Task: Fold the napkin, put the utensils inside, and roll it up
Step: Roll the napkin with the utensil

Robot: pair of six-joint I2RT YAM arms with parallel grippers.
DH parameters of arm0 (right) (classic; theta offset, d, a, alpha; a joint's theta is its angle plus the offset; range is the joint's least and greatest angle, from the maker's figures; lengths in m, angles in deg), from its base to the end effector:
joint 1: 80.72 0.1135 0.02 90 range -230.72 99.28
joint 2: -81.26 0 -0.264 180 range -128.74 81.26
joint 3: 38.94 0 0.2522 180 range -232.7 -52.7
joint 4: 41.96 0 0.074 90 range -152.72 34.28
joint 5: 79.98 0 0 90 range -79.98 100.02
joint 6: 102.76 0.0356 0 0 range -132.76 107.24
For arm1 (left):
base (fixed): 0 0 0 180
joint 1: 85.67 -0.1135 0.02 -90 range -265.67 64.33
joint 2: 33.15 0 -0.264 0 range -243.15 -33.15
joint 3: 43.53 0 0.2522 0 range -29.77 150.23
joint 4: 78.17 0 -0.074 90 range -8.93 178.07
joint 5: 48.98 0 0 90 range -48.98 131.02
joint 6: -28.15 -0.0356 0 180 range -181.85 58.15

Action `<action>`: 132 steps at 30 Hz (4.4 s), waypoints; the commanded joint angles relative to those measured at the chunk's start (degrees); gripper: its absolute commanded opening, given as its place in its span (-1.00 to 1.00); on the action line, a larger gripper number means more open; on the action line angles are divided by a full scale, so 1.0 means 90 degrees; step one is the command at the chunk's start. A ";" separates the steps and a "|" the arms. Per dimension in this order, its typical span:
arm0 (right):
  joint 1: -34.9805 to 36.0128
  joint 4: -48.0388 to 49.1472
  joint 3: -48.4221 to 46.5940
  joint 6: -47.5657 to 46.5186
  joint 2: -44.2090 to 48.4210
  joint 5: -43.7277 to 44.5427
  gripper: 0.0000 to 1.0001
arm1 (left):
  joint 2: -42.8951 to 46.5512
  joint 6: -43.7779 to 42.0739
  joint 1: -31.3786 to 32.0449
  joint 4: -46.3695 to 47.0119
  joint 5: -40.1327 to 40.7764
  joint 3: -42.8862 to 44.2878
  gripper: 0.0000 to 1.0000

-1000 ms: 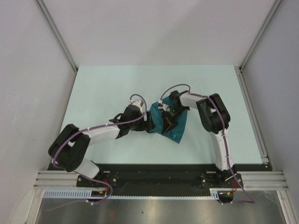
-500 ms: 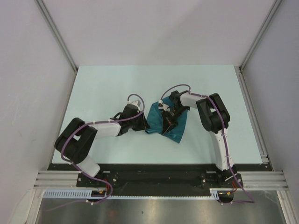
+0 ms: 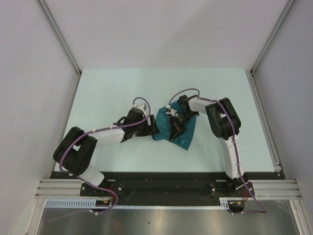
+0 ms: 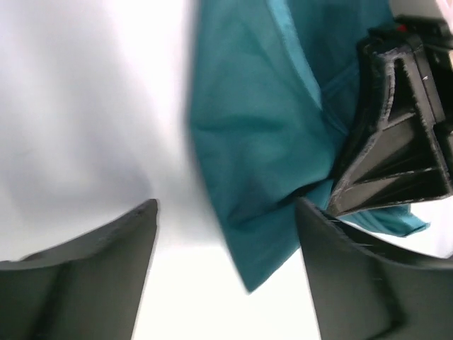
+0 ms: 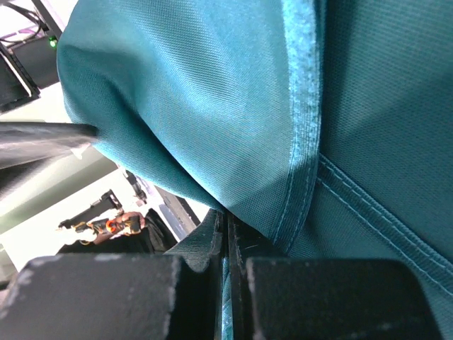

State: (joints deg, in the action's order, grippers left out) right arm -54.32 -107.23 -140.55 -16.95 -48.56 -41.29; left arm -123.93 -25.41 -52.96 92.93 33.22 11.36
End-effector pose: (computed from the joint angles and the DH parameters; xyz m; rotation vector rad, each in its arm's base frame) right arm 0.3508 0.2052 0.1010 0.6612 -2.5641 -1.2324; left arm 0.2544 -0.1691 0.1526 -0.0103 2.4704 -0.7221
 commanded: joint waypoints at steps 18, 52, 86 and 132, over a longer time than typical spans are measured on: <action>-0.0256 0.0332 -0.0063 0.0319 -0.0371 0.0476 -1.00 | 0.1396 -0.0007 0.0565 0.0142 -0.0950 -0.0780 0.81; -0.0276 0.0488 -0.0014 0.0436 -0.0390 0.0408 -1.00 | -0.0108 0.1068 0.0614 0.2594 -0.1498 -0.0214 0.83; -0.0257 0.0693 0.0191 0.0680 -0.0137 0.0272 -1.00 | -0.0919 0.1077 0.0360 0.3952 -0.0629 -0.0741 0.84; 0.3189 0.5185 0.4966 -0.0228 0.5870 0.8064 0.41 | -0.1212 0.1536 0.0252 0.3757 -0.0687 -0.0800 0.84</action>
State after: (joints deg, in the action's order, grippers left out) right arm -29.78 -67.23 -96.73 -14.41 3.53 19.85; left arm -133.99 -11.75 -50.10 132.08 26.84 3.38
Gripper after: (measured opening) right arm 0.715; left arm 0.918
